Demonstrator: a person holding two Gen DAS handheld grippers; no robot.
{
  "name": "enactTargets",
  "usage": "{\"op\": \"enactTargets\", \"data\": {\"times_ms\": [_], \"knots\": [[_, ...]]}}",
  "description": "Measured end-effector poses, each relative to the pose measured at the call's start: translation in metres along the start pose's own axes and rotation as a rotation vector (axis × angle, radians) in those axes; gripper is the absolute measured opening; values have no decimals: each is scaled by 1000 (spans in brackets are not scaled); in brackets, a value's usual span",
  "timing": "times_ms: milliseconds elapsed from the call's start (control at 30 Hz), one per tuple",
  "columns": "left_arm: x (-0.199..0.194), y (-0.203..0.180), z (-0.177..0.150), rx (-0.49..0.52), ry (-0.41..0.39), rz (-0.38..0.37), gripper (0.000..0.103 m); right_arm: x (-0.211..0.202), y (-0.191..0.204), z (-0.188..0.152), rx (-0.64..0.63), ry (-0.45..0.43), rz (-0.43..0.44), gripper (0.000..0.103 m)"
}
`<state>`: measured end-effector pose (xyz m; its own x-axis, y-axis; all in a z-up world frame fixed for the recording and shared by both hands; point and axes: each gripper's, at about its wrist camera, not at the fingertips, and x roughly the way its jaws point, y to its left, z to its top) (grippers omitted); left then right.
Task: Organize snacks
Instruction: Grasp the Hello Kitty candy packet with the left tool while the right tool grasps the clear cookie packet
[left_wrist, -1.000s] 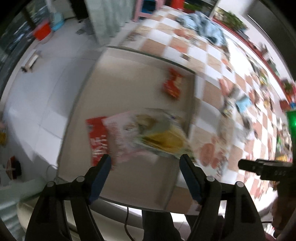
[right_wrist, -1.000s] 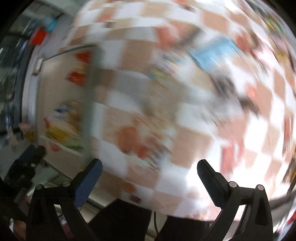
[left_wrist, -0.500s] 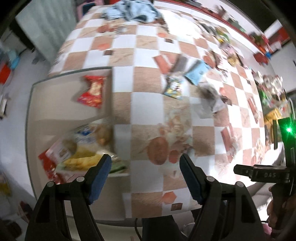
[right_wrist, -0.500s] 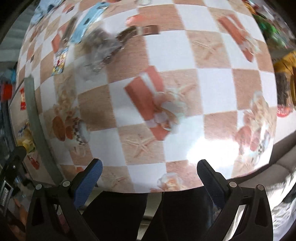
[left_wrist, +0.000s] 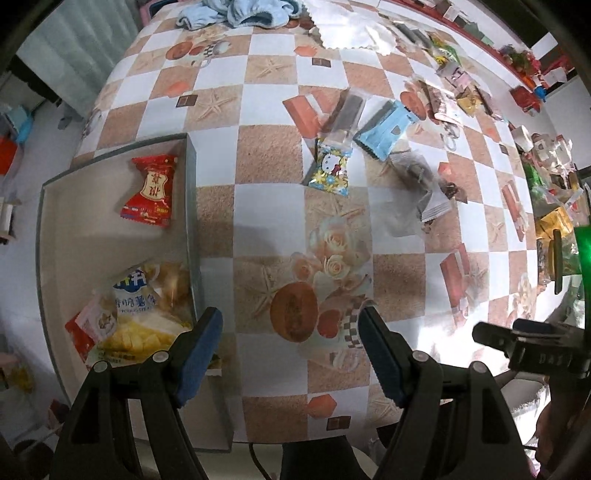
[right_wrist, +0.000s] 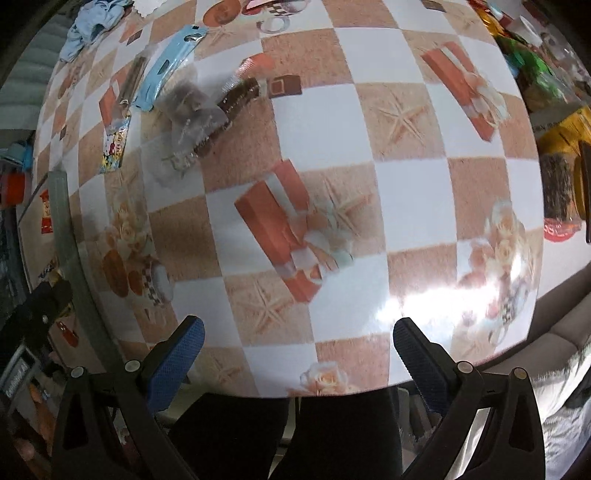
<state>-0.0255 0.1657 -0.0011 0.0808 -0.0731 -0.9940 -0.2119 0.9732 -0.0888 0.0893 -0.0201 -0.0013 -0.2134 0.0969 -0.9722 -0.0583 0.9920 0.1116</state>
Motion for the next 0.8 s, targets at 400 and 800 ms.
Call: {"op": "enactTargets", "data": {"times_ms": [400, 800], "knots": [[1, -8, 8, -111, 68, 70, 79, -1, 59, 89, -252, -14, -65, 103], [1, 3, 5, -207, 100, 121, 79, 33, 143, 166, -517, -20, -171, 103]]}}
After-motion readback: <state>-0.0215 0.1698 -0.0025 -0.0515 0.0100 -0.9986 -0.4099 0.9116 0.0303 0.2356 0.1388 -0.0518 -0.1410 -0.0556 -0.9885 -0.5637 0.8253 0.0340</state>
